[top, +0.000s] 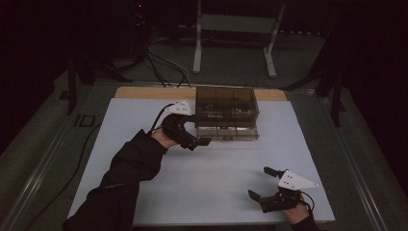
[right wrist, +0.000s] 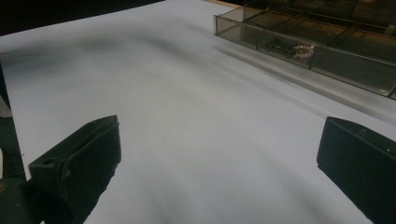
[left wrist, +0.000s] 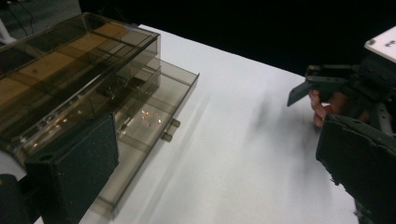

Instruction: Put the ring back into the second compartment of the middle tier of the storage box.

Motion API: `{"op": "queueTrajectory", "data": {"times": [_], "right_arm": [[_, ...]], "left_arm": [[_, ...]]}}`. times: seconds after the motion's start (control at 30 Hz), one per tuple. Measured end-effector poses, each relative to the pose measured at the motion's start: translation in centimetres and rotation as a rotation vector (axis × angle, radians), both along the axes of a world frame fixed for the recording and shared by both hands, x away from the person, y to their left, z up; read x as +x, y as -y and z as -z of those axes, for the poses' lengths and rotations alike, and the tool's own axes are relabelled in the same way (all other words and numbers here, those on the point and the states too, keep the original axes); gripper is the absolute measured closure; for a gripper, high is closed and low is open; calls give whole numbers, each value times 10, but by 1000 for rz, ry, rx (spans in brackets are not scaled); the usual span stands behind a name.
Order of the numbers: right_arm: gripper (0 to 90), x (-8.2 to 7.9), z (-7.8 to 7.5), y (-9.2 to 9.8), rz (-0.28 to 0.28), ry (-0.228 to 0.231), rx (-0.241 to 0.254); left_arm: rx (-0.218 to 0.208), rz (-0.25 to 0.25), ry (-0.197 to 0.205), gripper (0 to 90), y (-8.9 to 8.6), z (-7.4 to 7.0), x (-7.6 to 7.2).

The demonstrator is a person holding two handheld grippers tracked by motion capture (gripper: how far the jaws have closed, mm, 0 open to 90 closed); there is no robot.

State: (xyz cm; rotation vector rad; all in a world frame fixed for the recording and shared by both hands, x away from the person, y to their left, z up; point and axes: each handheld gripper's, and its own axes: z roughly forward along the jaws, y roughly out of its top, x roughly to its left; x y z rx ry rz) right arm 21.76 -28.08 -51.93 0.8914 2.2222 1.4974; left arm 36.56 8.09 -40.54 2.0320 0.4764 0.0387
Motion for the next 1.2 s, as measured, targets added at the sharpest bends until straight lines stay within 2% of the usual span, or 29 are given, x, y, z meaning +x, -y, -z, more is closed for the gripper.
{"op": "queueTrajectory", "data": {"times": [0.1,0.3,0.5,0.67,1.07,1.2], "right_arm": [[0,0,0,0,2,1,0],[0,0,0,0,3,0,-1],[0,0,0,0,4,1,-3],[0,0,0,0,5,0,-3],[0,0,0,0,8,-2,-6],[0,0,0,0,7,1,-7]], "left_arm": [[7,2,8,8,-10,3,-7],[0,-18,-3,8,-27,10,-17],[-17,-55,-2,8,-48,17,-26],[-5,-65,-11,8,-57,24,-33],[-6,-83,-46,8,-76,62,-55],[0,-92,-31,8,-81,72,-65]]}}
